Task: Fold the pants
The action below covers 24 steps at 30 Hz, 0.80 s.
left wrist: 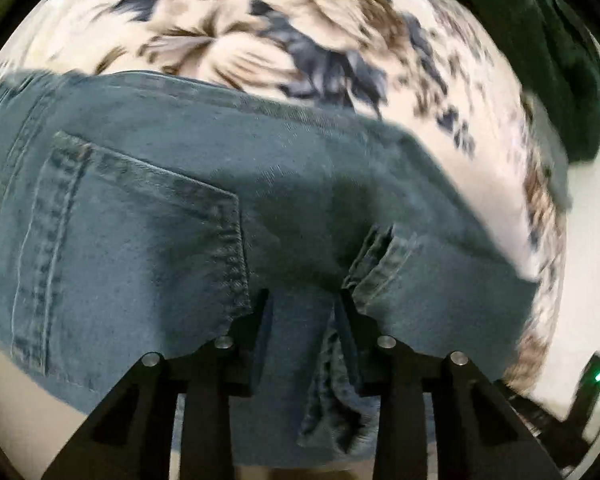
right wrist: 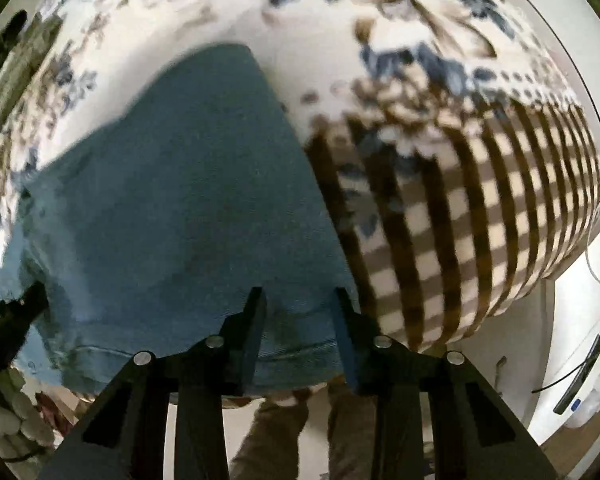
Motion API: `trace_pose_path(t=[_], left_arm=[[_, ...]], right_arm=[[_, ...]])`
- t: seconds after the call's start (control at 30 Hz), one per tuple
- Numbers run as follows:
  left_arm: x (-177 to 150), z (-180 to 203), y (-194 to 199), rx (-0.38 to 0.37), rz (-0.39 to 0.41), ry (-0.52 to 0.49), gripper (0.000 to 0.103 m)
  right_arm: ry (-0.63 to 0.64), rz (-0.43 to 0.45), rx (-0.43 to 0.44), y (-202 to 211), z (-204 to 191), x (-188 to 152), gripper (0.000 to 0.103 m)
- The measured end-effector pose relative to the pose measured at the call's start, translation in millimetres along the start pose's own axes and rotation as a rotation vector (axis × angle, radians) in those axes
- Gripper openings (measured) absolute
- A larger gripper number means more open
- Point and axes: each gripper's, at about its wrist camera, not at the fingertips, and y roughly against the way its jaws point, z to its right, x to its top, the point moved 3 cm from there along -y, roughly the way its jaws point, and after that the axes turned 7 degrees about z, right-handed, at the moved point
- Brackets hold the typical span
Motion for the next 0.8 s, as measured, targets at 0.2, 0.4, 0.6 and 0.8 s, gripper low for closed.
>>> trace_pose_path(t=[0.2, 0.4, 0.6, 0.8], left_arm=[[12.5, 31.3, -22.9, -0.036, 0.017, -0.098, 0.047], [9.6, 58.4, -31.7, 0.007, 0.057, -0.326, 0.014], [24.0, 47.9, -33.3, -0.050, 0.026, -0.291, 0.013], [4.8, 37.7, 1.0, -0.032, 0.008, -0.211, 0.018]], right_arm=[[0.045, 0.001, 0.024, -5.4, -36.3, 13.2, 0.056], [0.108, -0.012, 0.027, -11.9, -74.0, 6.7, 0.056], [0.123, -0.093, 0.159, -16.1, -115.1, -29.4, 0.056], [0.182, -0.092, 0.155, -31.1, -130.9, -33.2, 0.055]])
